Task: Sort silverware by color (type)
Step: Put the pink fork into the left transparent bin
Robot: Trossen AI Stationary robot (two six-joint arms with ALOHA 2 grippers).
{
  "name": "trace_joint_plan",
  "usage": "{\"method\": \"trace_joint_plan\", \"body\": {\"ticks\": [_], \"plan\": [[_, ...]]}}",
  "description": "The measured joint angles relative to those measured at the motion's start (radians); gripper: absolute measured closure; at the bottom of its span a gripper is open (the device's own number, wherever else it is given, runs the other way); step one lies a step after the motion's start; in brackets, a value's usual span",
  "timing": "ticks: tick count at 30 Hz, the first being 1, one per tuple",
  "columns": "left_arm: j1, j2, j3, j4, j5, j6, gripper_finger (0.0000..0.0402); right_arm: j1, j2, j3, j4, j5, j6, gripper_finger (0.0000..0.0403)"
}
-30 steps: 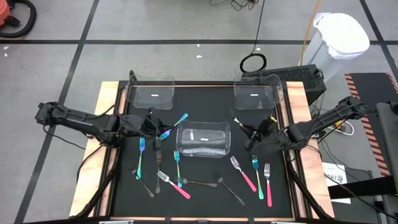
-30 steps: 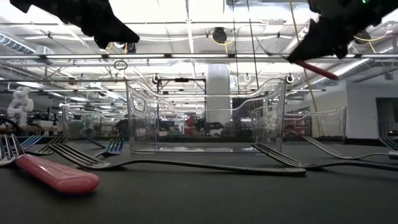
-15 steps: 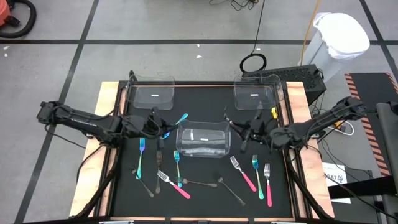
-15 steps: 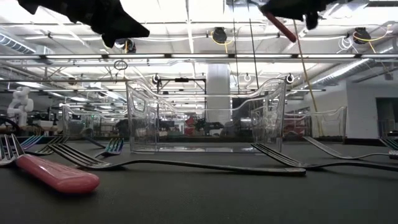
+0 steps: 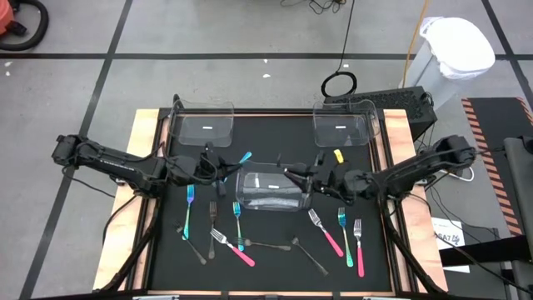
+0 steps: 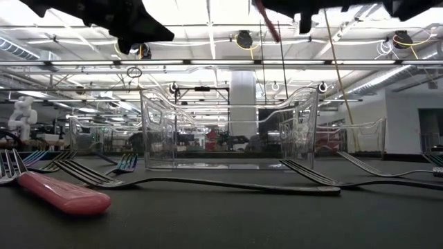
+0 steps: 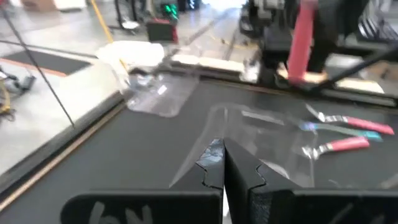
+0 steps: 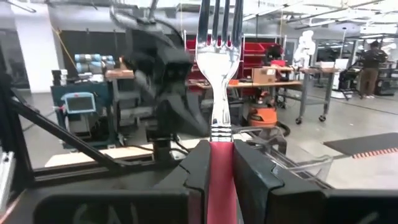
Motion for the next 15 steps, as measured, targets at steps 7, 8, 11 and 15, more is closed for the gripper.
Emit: {"method": "trace_joint_plan", "body": {"ticks": [7, 8, 11, 15], "plan": [[0.000, 0.000, 0.000, 0.018, -0.132, 0.025, 0.0401, -0.042, 0.179, 0.000, 0.269, -0.062, 0.006, 0.0359], [0.000, 0.000, 0.000, 0.017, -0.141, 0.025, 0.0401, -0.047, 0.200, 0.000, 0.319, -0.076, 0.006, 0.0359], [0.000, 0.000, 0.000, 0.017, -0.154, 0.026, 0.0394, -0.061, 0.249, 0.000, 0.437, -0.090, -0.001, 0.0359], [0.000, 0.000, 0.000, 0.017, -0.155, 0.019, 0.0351, -0.080, 0.288, 0.000, 0.549, -0.090, -0.019, 0.0359]]}}
